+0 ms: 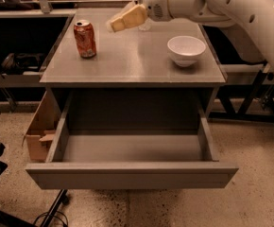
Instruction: Place coke can into top drawer
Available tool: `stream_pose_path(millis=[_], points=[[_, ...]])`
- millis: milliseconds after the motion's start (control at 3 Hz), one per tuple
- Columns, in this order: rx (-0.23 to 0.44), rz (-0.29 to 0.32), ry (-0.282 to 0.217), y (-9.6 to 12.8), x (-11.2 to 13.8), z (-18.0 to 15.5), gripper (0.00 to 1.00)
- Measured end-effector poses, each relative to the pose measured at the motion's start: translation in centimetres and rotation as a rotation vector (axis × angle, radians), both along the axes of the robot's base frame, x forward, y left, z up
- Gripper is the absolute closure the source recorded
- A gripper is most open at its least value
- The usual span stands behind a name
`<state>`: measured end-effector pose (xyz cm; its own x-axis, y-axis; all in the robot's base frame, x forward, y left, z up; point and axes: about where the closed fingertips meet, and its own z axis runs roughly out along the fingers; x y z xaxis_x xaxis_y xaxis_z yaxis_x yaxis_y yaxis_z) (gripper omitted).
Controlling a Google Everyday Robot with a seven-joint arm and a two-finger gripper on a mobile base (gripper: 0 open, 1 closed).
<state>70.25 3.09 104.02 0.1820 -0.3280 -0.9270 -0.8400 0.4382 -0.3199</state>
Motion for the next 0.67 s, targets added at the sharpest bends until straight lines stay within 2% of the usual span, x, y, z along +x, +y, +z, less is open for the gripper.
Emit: stream_pose_path(millis=[333, 667], points=[[0.013, 0.004, 0.011, 1.1, 0.7, -0.8, 0.0], [0.078, -0.002, 0.045, 4.8, 4.1, -4.0, 0.0]])
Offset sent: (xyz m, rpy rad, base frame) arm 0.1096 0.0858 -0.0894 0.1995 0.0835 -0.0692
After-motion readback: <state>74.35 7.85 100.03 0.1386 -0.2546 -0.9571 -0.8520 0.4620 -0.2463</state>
